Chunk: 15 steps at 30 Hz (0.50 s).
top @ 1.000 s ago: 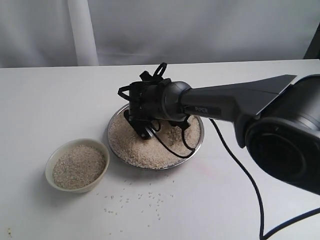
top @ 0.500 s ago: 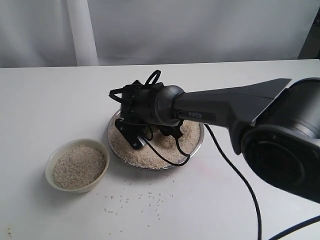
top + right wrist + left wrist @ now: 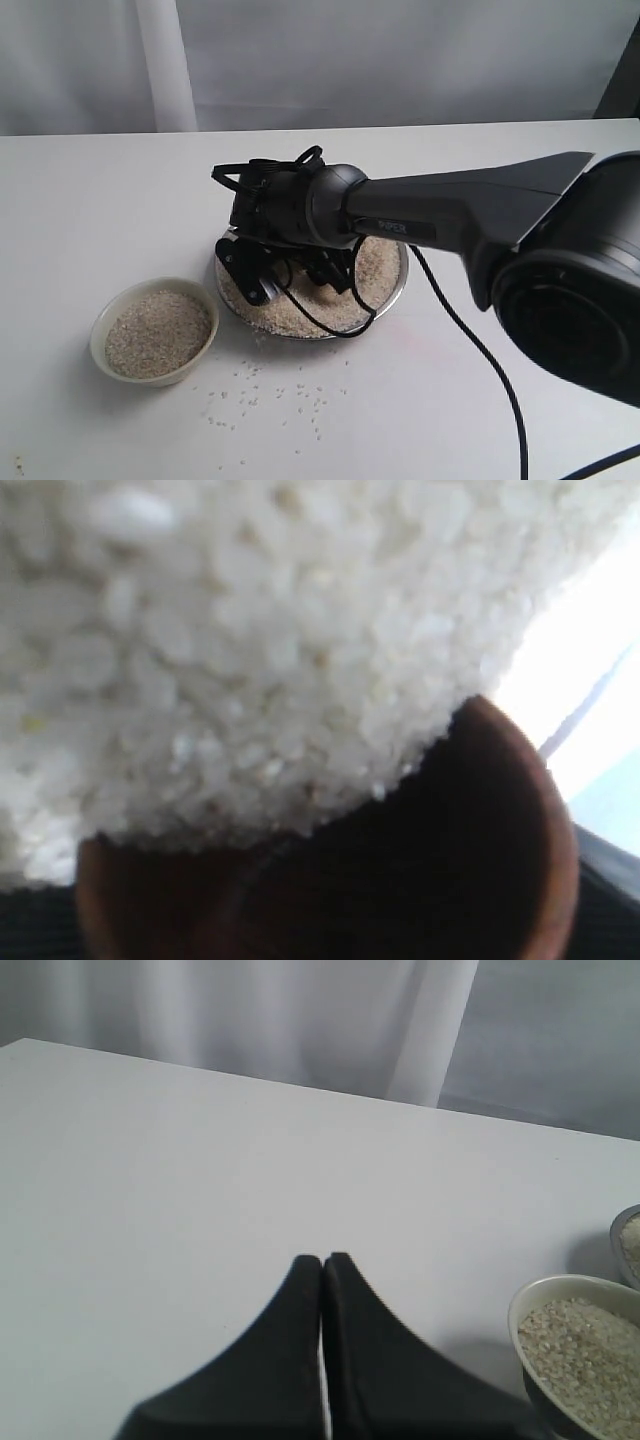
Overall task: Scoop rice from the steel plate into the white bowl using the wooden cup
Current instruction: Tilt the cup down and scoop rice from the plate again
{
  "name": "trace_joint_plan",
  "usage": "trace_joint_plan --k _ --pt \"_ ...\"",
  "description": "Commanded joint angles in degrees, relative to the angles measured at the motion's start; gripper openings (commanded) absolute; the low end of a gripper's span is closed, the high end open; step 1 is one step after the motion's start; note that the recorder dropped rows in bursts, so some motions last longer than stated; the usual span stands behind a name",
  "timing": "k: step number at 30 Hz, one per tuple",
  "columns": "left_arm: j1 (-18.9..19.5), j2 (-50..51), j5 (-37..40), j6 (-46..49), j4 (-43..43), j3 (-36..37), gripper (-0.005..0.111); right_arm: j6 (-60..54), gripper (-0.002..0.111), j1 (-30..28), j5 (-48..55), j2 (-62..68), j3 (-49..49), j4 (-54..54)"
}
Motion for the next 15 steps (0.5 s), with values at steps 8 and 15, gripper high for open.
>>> trace_joint_plan --k 8,15 --pt "-0.37 0.02 -0.36 -0.1 -0.33 -0.2 0.0 -0.59 0.0 0.26 0.65 -1.06 -0.08 5.21" --pt "-0.37 0.02 -0.36 -0.1 -0.33 -0.2 0.0 -0.59 0.0 0.26 0.65 -1.46 -0.08 9.59"
